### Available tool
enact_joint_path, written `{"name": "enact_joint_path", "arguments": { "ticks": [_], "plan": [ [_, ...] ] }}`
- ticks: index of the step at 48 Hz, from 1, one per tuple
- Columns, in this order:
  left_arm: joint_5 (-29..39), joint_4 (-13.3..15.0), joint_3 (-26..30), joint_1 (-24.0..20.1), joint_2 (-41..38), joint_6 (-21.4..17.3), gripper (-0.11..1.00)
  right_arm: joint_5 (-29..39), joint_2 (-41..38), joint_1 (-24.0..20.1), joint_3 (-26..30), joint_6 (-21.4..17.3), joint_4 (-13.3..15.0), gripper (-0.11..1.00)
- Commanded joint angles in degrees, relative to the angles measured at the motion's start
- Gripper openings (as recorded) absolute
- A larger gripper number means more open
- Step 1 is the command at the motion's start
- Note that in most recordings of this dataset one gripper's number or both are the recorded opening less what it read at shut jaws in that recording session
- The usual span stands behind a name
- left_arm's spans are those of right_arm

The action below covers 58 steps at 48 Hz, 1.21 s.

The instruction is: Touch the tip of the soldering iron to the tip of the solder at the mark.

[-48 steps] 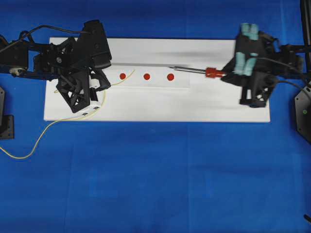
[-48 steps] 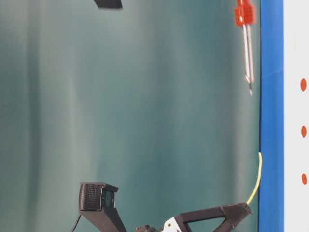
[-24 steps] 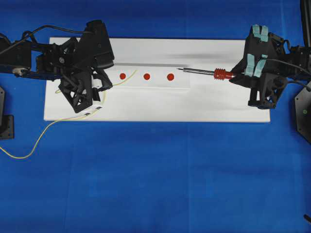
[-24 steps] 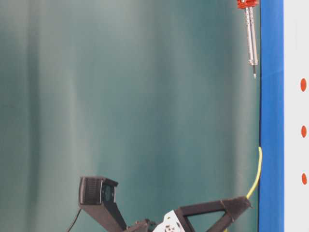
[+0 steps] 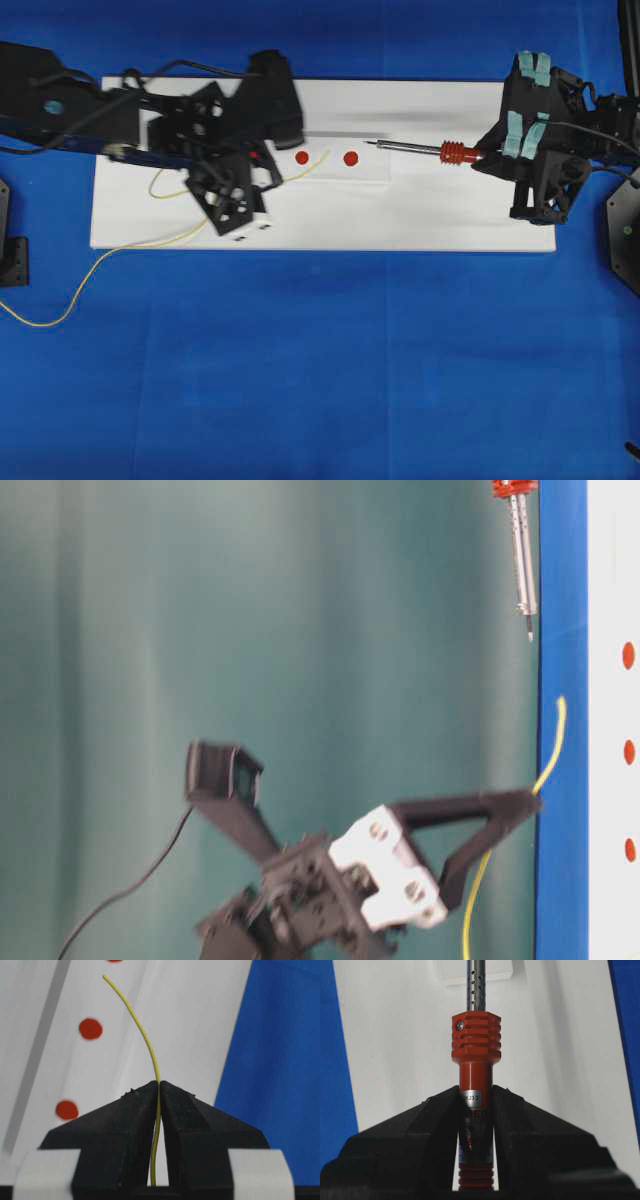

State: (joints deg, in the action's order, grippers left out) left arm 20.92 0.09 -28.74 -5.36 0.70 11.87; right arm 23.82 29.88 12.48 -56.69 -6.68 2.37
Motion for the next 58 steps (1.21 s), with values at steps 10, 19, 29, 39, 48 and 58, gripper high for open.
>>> {"name": "enact_joint_path", "arguments": {
  "ticks": [10,19,29,39,48,58],
  "plan": [
    [-2.1,-0.2,4.2,0.2,-4.9,-0.2,0.03,-0.4,-1.4,0.2,1.0,-0.1,0.2,0.06],
    [-2.3,-0.2,4.1,0.0,-6.5,-0.1,0.03,-0.8,-1.9,0.2,1.1,-0.1,0.3,0.06],
    [-2.7,-0.2,4.2,-0.1,-6.7,-0.2,0.03,-1.1,-2.0,0.3,1.1,-0.1,0.3,0.06],
    [-3.1,-0.2,4.1,-0.3,-7.0,-0.2,0.03,-1.1,-2.5,0.3,1.1,-0.1,0.3,0.06],
    [-3.0,-0.2,4.0,-0.3,-7.2,-0.1,0.03,-1.4,-3.7,0.2,1.4,-0.1,0.3,0.06],
    [-3.0,-0.2,3.9,-0.4,-7.2,-0.1,0.03,-1.9,-5.9,0.3,2.2,-0.1,0.3,0.06]
  ]
}}
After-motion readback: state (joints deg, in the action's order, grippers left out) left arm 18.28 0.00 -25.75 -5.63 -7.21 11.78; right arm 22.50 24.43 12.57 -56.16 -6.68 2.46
